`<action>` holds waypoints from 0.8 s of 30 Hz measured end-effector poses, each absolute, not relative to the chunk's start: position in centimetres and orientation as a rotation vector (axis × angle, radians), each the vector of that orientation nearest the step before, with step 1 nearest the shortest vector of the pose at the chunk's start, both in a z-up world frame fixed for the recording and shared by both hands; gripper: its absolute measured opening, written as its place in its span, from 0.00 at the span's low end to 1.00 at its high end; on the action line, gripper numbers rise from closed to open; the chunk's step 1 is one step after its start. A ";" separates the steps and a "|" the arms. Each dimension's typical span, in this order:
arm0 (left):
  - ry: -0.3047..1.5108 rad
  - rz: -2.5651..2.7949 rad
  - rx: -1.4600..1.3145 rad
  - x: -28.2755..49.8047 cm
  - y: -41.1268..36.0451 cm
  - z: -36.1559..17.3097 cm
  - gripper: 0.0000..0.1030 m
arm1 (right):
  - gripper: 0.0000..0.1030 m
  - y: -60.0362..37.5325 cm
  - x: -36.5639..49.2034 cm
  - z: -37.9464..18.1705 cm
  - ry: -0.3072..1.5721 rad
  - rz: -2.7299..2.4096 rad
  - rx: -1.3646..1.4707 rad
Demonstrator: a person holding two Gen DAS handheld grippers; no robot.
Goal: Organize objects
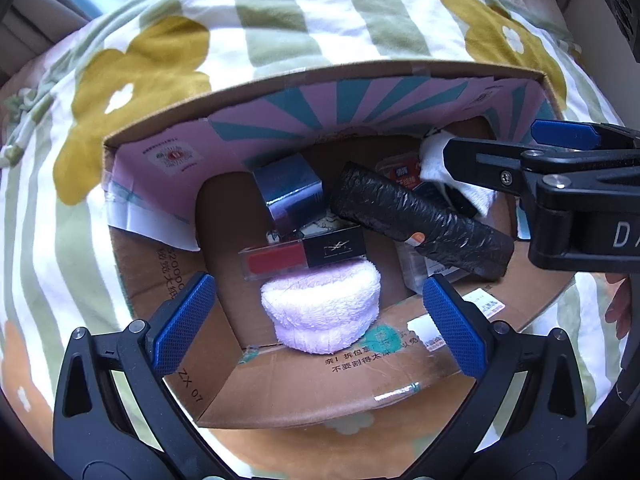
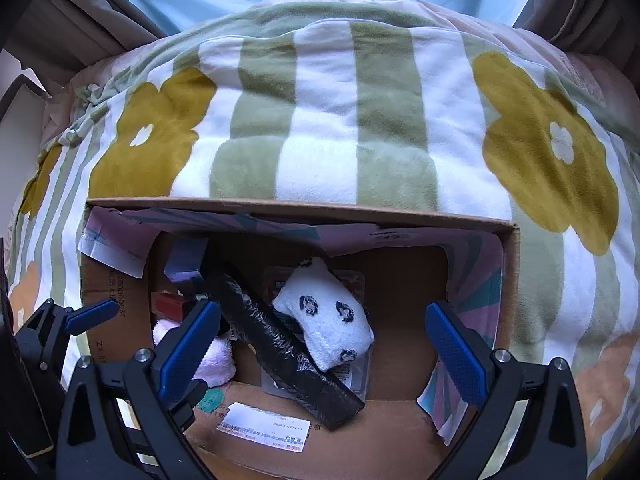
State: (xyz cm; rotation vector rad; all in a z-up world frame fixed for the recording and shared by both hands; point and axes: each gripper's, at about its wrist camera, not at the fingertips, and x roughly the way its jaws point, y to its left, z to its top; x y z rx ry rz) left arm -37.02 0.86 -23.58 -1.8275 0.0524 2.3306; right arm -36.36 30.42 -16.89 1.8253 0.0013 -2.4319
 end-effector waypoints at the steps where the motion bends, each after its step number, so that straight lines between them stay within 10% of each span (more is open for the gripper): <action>1: 0.050 2.336 -1.812 -37.1 0.8 -23.0 1.00 | 0.99 30.4 -36.3 -16.4 -0.001 -2.436 1.826; 24: -0.099 2.602 -1.563 -25.9 -2.6 -3.9 1.00 | 0.99 29.1 -23.7 2.6 0.025 -2.655 1.526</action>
